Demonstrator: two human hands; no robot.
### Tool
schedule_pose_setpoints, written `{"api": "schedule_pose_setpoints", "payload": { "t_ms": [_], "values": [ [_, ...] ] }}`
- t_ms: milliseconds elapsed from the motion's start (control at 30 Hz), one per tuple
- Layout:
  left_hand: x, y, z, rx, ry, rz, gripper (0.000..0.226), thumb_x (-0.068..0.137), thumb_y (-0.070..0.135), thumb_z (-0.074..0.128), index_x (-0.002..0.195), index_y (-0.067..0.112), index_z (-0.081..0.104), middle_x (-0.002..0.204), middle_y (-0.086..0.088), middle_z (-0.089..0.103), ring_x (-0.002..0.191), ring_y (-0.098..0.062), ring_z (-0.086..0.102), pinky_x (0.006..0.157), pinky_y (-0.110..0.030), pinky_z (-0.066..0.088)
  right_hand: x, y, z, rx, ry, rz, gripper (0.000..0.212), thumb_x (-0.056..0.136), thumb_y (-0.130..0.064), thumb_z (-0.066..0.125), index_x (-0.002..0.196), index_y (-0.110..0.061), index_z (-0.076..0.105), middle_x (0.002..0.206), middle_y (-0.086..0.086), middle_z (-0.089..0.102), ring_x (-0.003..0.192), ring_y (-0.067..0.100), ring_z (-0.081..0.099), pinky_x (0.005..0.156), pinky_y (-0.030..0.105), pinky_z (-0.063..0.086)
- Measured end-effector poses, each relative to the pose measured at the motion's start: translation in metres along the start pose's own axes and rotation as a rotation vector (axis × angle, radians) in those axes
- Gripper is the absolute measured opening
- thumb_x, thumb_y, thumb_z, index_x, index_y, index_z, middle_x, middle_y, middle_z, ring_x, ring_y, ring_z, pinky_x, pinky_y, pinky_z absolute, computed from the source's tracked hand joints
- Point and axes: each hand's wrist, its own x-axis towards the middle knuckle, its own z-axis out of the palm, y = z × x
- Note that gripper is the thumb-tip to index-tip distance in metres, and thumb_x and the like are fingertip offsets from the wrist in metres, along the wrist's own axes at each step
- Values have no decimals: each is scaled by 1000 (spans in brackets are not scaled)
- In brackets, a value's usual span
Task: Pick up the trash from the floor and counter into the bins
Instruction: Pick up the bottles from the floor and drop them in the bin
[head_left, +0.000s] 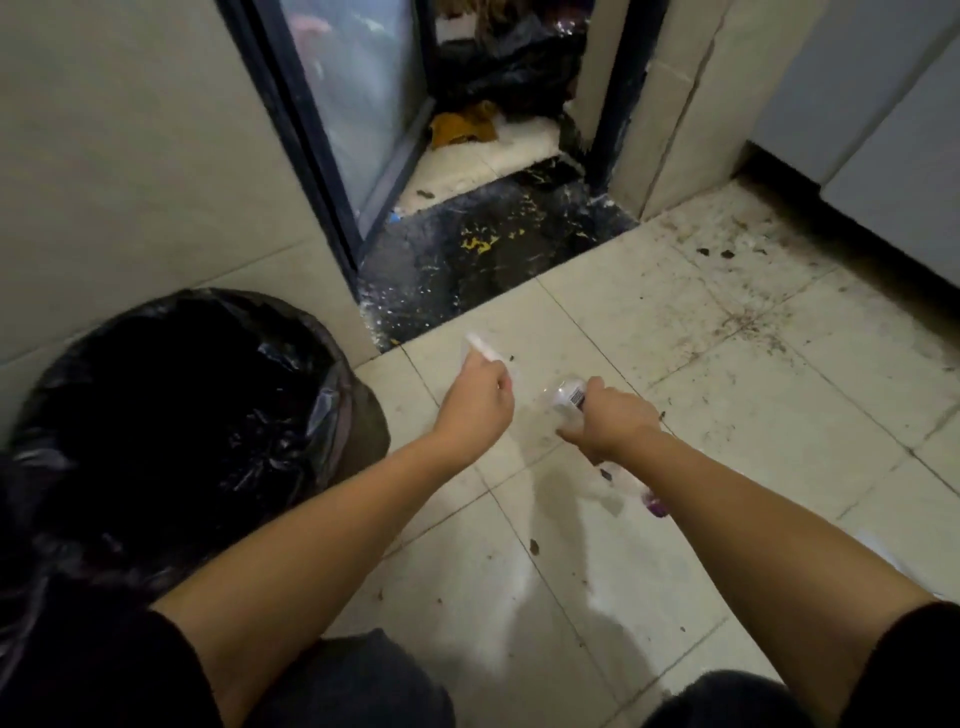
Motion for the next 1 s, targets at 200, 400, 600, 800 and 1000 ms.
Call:
{"api": "schedule_pose_setpoints", "payload": {
  "t_ms": [200, 400, 600, 800, 1000],
  "values": [
    [-23, -43, -150, 80, 344, 13, 16, 90, 2, 50, 77, -4, 56, 93, -16, 46, 76, -21, 42, 69, -25, 32, 3, -95, -39, 124, 3, -142, 62, 83, -53, 58, 127, -15, 39, 107, 6, 67, 90, 22, 64, 77, 35, 51],
    [-51, -150, -181, 334, 78, -226, 23, 93, 5, 44, 81, -4, 61, 85, -7, 41, 78, -28, 55, 71, -34, 44, -5, -160, -24, 72, -19, -275, 62, 85, -53, 57, 129, -15, 38, 111, 7, 65, 90, 22, 64, 82, 36, 52],
    [-51, -181, -148, 395, -326, -365, 24, 93, 2, 46, 104, 5, 67, 103, -7, 37, 96, -31, 50, 96, -39, 46, -1, -162, -2, 24, -76, -284, 62, 85, -54, 57, 129, -15, 38, 119, 8, 65, 102, 25, 65, 78, 35, 51],
    [-68, -184, -169, 223, -195, -384, 27, 91, 4, 47, 83, 19, 67, 123, -11, 46, 107, -31, 52, 98, -41, 46, -5, -160, -30, 0, 3, -293, 64, 84, -56, 58, 128, -14, 39, 117, 9, 65, 102, 27, 64, 82, 38, 52],
    [-124, -177, -201, 284, 217, -322, 30, 96, 13, 45, 122, 13, 59, 131, -9, 48, 121, -28, 46, 101, -41, 45, -35, -199, -109, -51, 247, -408, 66, 84, -54, 60, 130, -12, 38, 98, 6, 62, 84, 24, 63, 69, 35, 50]
  ]
}}
